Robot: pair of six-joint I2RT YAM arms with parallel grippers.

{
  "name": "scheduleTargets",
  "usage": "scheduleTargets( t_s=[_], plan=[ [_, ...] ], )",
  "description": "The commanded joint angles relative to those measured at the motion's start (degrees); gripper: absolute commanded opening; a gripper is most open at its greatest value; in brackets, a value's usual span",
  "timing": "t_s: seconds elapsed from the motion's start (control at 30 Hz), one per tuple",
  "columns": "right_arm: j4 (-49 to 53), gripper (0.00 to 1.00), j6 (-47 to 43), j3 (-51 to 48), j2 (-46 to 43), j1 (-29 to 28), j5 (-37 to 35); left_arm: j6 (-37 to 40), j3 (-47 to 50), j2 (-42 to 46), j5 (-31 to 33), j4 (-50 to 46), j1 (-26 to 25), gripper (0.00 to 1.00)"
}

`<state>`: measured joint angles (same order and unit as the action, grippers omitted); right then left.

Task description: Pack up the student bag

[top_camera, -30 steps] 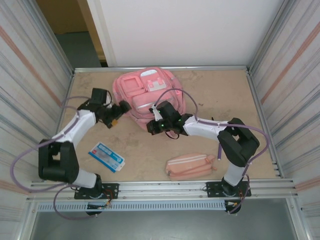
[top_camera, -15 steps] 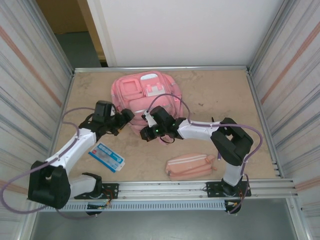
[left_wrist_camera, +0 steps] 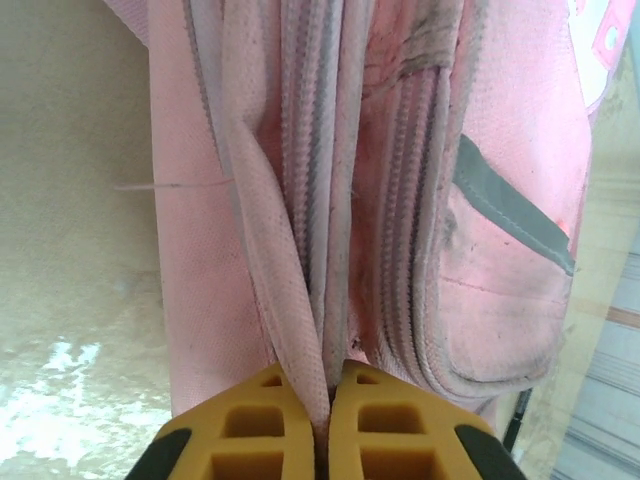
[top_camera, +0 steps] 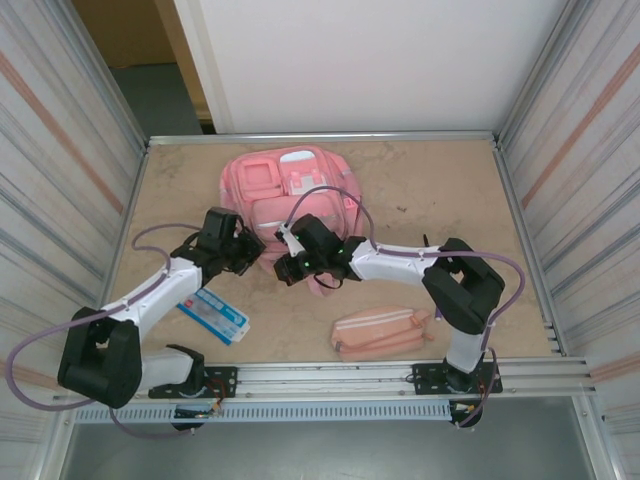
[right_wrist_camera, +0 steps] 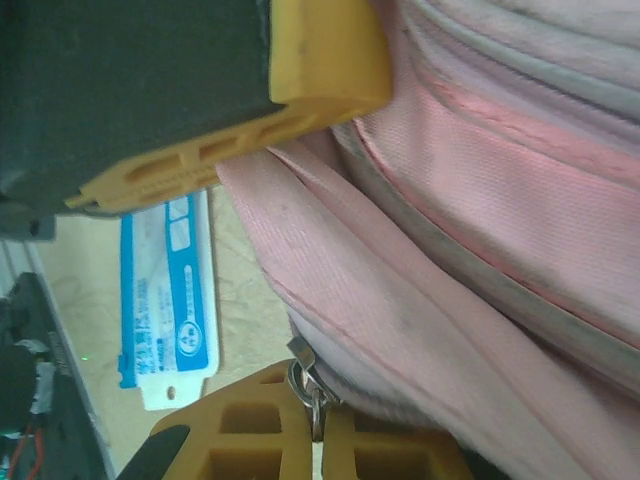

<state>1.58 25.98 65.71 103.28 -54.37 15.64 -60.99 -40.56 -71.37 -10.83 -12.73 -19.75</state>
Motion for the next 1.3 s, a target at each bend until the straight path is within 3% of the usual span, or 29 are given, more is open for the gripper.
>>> scheduleTargets(
  t_s=[0.0, 0.1, 0.43, 0.63, 0.67, 0.7, 0.73, 0.83, 0.93, 1.0, 1.07, 1.27],
  plan=[
    [10.5, 0.00, -4.6, -0.4, -6.1, -0.1, -7.2, 7.0, -2.8, 2.2, 6.0, -3.9, 3.4, 0.00],
    [15.1, 0.00, -5.4, -3.2, -10.2, 1.9, -11.0, 9.2, -3.3, 0.8, 2.6, -3.7, 6.2, 0.00],
    [17.3, 0.00, -5.3, -16.2, -17.3, 13.6, -9.6, 14.6, -8.1, -6.9, -5.9, -0.4, 11.8, 0.00],
    [15.8, 0.00, -5.0, -16.3, -17.0, 14.5, -7.3, 17.8, -15.1, -13.8, -6.9, 0.3, 13.6, 0.01],
    [15.1, 0.00, -4.2, -15.1, -16.3, 14.0, -5.8, 18.4, -17.0, -15.7, -7.0, 0.5, 14.2, 0.25],
    [14.5, 0.00, -3.4, -13.7, -15.4, 13.3, -4.8, 18.8, -19.0, -17.3, -7.8, 0.3, 15.2, 0.42],
    [14.0, 0.00, -2.7, -11.7, -14.3, 11.9, -4.0, 19.2, -21.3, -19.2, -9.0, -1.0, 16.5, 0.47],
    [13.4, 0.00, -1.9, -4.8, -10.5, 6.8, -3.7, 18.9, -26.1, -21.6, -11.5, -4.6, 18.4, 0.56],
    [11.9, 0.00, -1.6, 0.9, -6.7, 4.6, -1.2, 18.8, -24.3, -16.5, -9.9, -8.5, 17.1, 0.62],
    [10.5, 0.00, -1.3, 2.8, -5.0, 4.3, 0.4, 19.2, -20.8, -10.9, -6.6, -11.8, 14.4, 0.72],
    [9.6, 0.00, -0.9, 4.0, -3.6, 4.1, 2.0, 20.1, -16.7, -4.9, -3.3, -15.5, 10.7, 0.89],
    [6.1, 0.00, -0.4, 3.5, -0.6, 3.6, 6.8, 13.9, -5.0, 7.7, 1.3, -19.7, 6.9, 0.87]
  ],
)
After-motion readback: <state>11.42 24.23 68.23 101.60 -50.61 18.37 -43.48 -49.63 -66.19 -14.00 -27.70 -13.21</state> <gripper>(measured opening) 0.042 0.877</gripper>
